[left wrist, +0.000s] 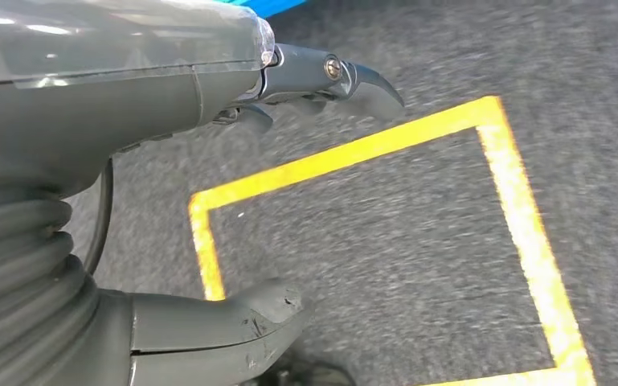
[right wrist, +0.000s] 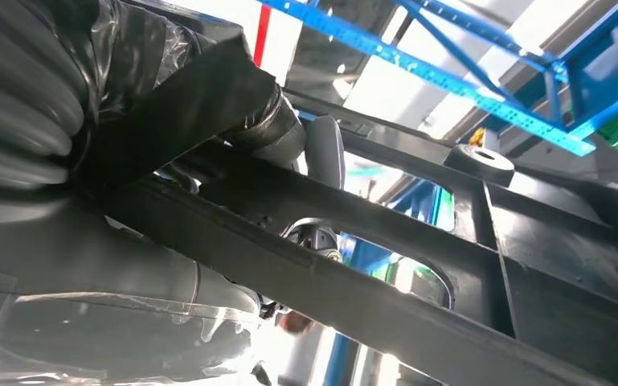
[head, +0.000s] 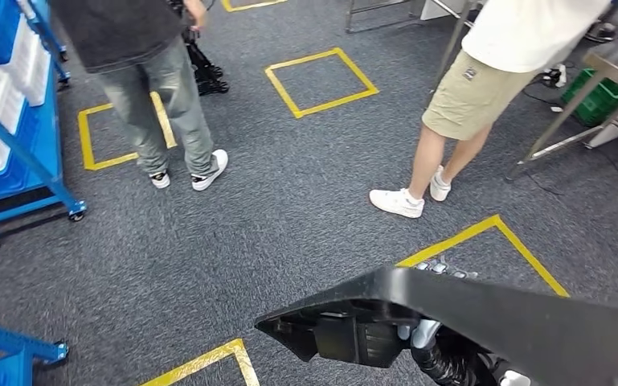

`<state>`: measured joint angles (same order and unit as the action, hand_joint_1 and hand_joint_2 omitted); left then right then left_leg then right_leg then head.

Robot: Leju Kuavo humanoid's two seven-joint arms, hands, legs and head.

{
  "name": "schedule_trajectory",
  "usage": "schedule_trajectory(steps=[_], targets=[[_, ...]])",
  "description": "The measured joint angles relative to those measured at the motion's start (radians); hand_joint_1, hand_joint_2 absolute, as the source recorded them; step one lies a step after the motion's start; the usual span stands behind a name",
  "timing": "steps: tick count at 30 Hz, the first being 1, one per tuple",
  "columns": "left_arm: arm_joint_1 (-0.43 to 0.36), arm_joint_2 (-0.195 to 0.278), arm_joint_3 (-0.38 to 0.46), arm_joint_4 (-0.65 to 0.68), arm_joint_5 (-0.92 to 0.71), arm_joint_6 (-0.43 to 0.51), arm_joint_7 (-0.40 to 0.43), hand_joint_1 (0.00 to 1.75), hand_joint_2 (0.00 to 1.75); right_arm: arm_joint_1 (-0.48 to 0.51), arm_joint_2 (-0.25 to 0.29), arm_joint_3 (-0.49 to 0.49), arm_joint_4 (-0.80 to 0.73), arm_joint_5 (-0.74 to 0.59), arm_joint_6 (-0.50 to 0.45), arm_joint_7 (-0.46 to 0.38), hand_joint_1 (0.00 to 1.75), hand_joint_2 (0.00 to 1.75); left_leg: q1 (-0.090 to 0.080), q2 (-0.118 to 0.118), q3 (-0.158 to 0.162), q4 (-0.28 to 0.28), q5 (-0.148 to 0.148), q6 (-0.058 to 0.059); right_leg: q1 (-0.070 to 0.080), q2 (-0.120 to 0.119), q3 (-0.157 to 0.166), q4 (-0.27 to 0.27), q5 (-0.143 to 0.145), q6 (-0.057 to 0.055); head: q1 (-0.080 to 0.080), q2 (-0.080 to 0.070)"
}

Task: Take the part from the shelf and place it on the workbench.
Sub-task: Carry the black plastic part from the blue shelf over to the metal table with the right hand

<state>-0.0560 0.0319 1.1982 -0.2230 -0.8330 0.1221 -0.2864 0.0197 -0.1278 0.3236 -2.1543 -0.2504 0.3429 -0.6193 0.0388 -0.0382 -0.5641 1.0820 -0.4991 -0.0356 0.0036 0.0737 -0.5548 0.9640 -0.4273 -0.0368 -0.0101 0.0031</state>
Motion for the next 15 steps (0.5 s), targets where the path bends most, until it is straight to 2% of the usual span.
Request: schedule_trajectory(steps=[2, 3, 4, 5, 7, 9, 10, 11, 12, 13, 14, 15], targets=[[0.003, -0.001, 0.000, 0.000, -0.003, 0.001, 0.002, 0.00, 1.75, 0.009, 0.000, 0.002, -0.005, 0.005, -0.001, -0.004, 1.75, 1.75, 0.008, -0.042, 0.036, -0.090, 0.028, -0.002, -0.005, 0.024, -0.014, 0.010, 0.004, 0.014, 0.000, 0.000], [0.004, -0.002, 0.000, 0.000, -0.004, 0.001, 0.003, 0.00, 1.75, 0.013, 0.000, 0.004, -0.008, 0.007, -0.002, -0.006, 1.75, 1.75, 0.006, -0.047, 0.040, -0.103, 0.027, 0.003, -0.006, 0.034, -0.022, 0.011, 0.009, 0.020, 0.000, 0.000], [0.004, -0.002, 0.001, 0.000, -0.005, 0.001, 0.003, 0.00, 1.75, 0.017, 0.000, 0.005, -0.011, 0.008, -0.003, -0.008, 1.75, 1.75, 0.005, -0.037, 0.042, -0.108, 0.027, 0.011, -0.007, 0.044, -0.030, 0.011, 0.015, 0.024, 0.000, 0.000], [0.002, -0.001, 0.001, 0.000, -0.005, 0.000, 0.003, 0.00, 1.75, 0.021, 0.000, 0.006, -0.013, 0.009, -0.004, -0.009, 1.75, 1.75, 0.004, -0.025, 0.041, -0.109, 0.029, 0.017, -0.007, 0.042, -0.035, 0.013, 0.015, 0.029, 0.000, 0.000], [0.001, -0.001, 0.001, 0.000, -0.006, -0.003, -0.002, 0.00, 1.75, 0.018, -0.001, 0.008, -0.014, 0.002, -0.008, -0.008, 1.75, 1.75, 0.004, 0.001, 0.044, -0.110, 0.029, 0.027, -0.006, 0.001, -0.061, 0.066, -0.016, 0.038, 0.002, 0.000], [0.001, 0.001, 0.001, -0.001, -0.008, -0.007, -0.006, 0.00, 1.75, 0.003, -0.001, 0.009, -0.014, -0.015, -0.015, 0.002, 1.75, 1.75, -0.002, 0.028, 0.048, -0.111, 0.024, 0.036, -0.007, -0.054, -0.125, 0.200, -0.080, 0.047, 0.004, 0.000], [0.001, 0.001, 0.001, -0.001, -0.009, -0.009, -0.007, 0.00, 1.75, -0.004, -0.001, 0.009, -0.012, -0.024, -0.018, 0.009, 1.75, 1.75, -0.006, 0.042, 0.051, -0.111, 0.022, 0.039, -0.009, -0.065, -0.161, 0.273, -0.107, 0.049, 0.004, 0.000], [0.001, 0.002, 0.001, -0.001, -0.011, -0.009, -0.008, 0.00, 1.75, -0.010, -0.001, 0.008, -0.010, -0.031, -0.020, 0.015, 1.75, 1.75, -0.009, 0.055, 0.053, -0.111, 0.019, 0.042, -0.009, -0.070, -0.187, 0.321, -0.118, 0.049, 0.004, 0.000], [-0.001, 0.002, 0.001, -0.001, -0.012, -0.009, -0.008, 0.00, 1.75, -0.014, -0.001, 0.008, -0.008, -0.036, -0.021, 0.020, 1.75, 1.75, -0.013, 0.067, 0.057, -0.111, 0.016, 0.043, -0.009, -0.073, -0.194, 0.332, -0.109, 0.046, 0.004, 0.000], [-0.003, 0.003, 0.001, -0.001, -0.013, -0.009, -0.008, 0.00, 1.75, -0.018, -0.001, 0.008, -0.006, -0.039, -0.021, 0.023, 1.75, 1.75, -0.016, 0.077, 0.062, -0.111, 0.013, 0.044, -0.006, -0.074, -0.179, 0.301, -0.082, 0.039, 0.004, 0.000], [-0.005, 0.003, 0.001, -0.001, -0.014, -0.009, -0.008, 0.00, 1.75, -0.022, -0.001, 0.007, -0.005, -0.041, -0.021, 0.024, 1.75, 1.75, -0.019, 0.087, 0.068, -0.113, 0.010, 0.045, 0.000, -0.080, -0.145, 0.235, -0.043, 0.028, 0.004, 0.000], [-0.007, 0.002, 0.001, -0.001, -0.014, -0.009, -0.009, 0.00, 1.75, -0.027, -0.001, 0.007, -0.005, -0.042, -0.021, 0.025, 1.75, 1.75, -0.021, 0.096, 0.075, -0.117, 0.007, 0.046, 0.011, -0.097, -0.105, 0.157, -0.008, 0.013, 0.004, 0.000]])
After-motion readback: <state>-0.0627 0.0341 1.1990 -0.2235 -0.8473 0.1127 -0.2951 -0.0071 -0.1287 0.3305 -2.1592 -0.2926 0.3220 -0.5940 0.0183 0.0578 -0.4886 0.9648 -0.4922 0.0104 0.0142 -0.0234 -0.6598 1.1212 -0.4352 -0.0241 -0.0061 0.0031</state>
